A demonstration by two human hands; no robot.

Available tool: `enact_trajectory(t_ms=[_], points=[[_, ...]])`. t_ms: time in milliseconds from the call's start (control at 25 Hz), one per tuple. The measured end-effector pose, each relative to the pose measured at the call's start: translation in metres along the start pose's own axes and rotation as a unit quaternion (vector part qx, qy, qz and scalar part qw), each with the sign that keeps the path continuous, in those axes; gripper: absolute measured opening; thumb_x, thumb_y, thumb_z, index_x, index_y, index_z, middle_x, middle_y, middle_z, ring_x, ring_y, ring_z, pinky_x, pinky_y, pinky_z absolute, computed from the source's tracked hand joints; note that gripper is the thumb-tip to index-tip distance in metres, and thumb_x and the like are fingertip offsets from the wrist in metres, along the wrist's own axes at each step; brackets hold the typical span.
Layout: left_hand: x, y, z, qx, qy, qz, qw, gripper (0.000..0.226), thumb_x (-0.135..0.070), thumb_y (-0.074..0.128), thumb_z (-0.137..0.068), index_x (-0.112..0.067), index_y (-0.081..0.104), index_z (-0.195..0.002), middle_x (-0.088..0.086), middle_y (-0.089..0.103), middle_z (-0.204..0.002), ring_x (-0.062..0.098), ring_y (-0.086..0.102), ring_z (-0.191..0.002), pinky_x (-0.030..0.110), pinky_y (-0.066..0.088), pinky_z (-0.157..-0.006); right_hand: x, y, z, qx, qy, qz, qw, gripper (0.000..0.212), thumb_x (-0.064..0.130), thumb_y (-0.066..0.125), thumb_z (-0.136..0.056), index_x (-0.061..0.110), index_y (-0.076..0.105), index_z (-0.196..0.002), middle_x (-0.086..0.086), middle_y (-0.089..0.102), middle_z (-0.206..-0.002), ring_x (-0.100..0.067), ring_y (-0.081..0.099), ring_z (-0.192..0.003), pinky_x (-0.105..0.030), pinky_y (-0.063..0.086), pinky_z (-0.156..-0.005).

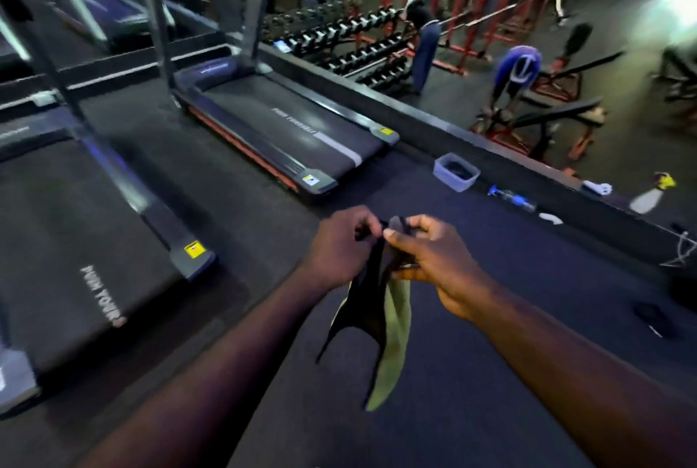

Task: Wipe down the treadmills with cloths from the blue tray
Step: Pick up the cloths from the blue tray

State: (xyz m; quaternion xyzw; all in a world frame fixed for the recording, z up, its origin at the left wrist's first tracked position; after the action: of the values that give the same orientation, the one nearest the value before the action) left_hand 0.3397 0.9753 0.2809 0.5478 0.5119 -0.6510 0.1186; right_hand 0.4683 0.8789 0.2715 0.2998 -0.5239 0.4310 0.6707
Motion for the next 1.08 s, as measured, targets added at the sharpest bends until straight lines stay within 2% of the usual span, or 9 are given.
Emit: enact_trajectory(t_ms=[120,240,400,520,600,680,760,920,1080], points=[[0.004,0.005,-0.056,0.059,-0.009,0.049,0.997,0.012,-0.037,0.07,-0.069,-0.031,0.072,-0.079,-0.009,0.077,-0.086,0.005,0.068,-0.077,0.037,0.06,-0.085,0.012,0.0,-0.033,-0.03,-0.003,-0.058,0.998,0.025,0.002,0.065,-0.101,0.005,0.055,-0.124,-0.013,0.074,-0.097,-0.021,0.076,-0.078,-0.038,0.066,-0.069],[0.001,0.006,-0.11,0.105,0.043,-0.05,0.992,0.043,-0.047,0.087,-0.058,-0.028,0.076,-0.094,-0.013,0.075,-0.087,0.001,0.068,-0.078,0.026,0.057,-0.077,0.031,-0.02,-0.081,-0.032,-0.034,-0.077,0.996,0.051,-0.01,0.064,-0.095,0.017,0.047,-0.134,-0.017,0.071,-0.094,-0.023,0.072,-0.081,-0.036,0.064,-0.071],[-0.008,0.012,-0.193,0.075,0.107,-0.12,0.984,0.032,-0.023,0.092,-0.066,-0.022,0.079,-0.095,-0.012,0.07,-0.078,-0.005,0.061,-0.066,0.017,0.045,-0.064,0.056,-0.043,-0.167,0.045,-0.086,0.062,0.993,0.05,-0.017,0.065,-0.088,0.019,0.064,-0.123,-0.013,0.08,-0.097,-0.023,0.075,-0.085,-0.034,0.063,-0.08],[-0.01,0.013,-0.261,0.077,0.105,-0.153,0.98,0.024,-0.004,0.079,-0.076,-0.019,0.083,-0.095,-0.006,0.078,-0.085,0.003,0.067,-0.076,0.018,0.048,-0.069,0.062,-0.074,-0.247,0.069,-0.054,0.177,0.98,0.031,-0.003,0.072,-0.092,0.023,0.071,-0.109,-0.012,0.08,-0.09,-0.025,0.078,-0.072,-0.03,0.062,-0.062],[-0.001,0.0,-0.307,0.072,0.073,-0.157,0.982,0.031,0.005,0.072,-0.075,-0.018,0.084,-0.092,-0.007,0.077,-0.083,0.003,0.068,-0.08,0.011,0.047,-0.069,0.058,-0.09,-0.298,0.122,-0.012,0.31,0.943,0.017,0.021,0.078,-0.093,0.027,0.069,-0.106,-0.01,0.079,-0.083,-0.026,0.077,-0.066,-0.028,0.058,-0.057],[0.015,-0.014,-0.349,0.056,0.047,-0.173,0.982,0.034,0.01,0.069,-0.073,-0.017,0.083,-0.088,-0.009,0.073,-0.075,-0.004,0.063,-0.07,0.006,0.043,-0.063,0.058,-0.103,-0.35,0.149,-0.036,0.486,0.86,0.037,0.045,0.076,-0.091,0.036,0.064,-0.125,0.0,0.079,-0.093,-0.018,0.077,-0.08,-0.027,0.056,-0.068],[0.035,-0.026,-0.386,0.043,0.026,-0.19,0.981,0.033,0.011,0.071,-0.072,-0.016,0.083,-0.087,-0.005,0.074,-0.077,-0.006,0.062,-0.067,0.008,0.043,-0.065,0.077,-0.109,-0.397,0.09,-0.117,0.58,0.801,0.051,0.062,0.067,-0.089,0.049,0.052,-0.137,0.01,0.072,-0.103,-0.017,0.071,-0.103,-0.034,0.056,-0.082],[0.079,-0.046,-0.446,0.014,-0.017,-0.208,0.978,0.034,0.012,0.066,-0.068,-0.012,0.08,-0.088,0.001,0.075,-0.084,0.015,0.068,-0.082,0.027,0.051,-0.075,0.121,-0.091,-0.473,0.019,-0.252,0.485,0.837,0.032,0.061,0.066,-0.087,0.04,0.055,-0.108,0.014,0.058,-0.1,-0.014,0.062,-0.093,-0.041,0.057,-0.078],[0.124,-0.064,-0.537,-0.019,-0.071,-0.135,0.988,0.03,-0.001,0.065,-0.064,-0.028,0.071,-0.074,0.005,0.073,-0.073,0.014,0.06,-0.062,0.025,0.046,-0.062,0.151,-0.082,-0.573,0.013,-0.247,0.432,0.867,0.031,0.054,0.076,-0.082,0.043,0.06,-0.106,0.017,0.065,-0.087,-0.01,0.064,-0.083,-0.038,0.057,-0.077]])
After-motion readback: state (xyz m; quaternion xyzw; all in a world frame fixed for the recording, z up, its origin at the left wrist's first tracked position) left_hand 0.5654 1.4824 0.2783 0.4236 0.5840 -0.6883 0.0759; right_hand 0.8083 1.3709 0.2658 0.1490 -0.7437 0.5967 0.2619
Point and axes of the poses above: each hand's wrist, its own z-axis away from the middle knuckle, its own y-axis out of the palm, x = y × z, the point moved 6 cm from there along -z, towards the middle knuckle
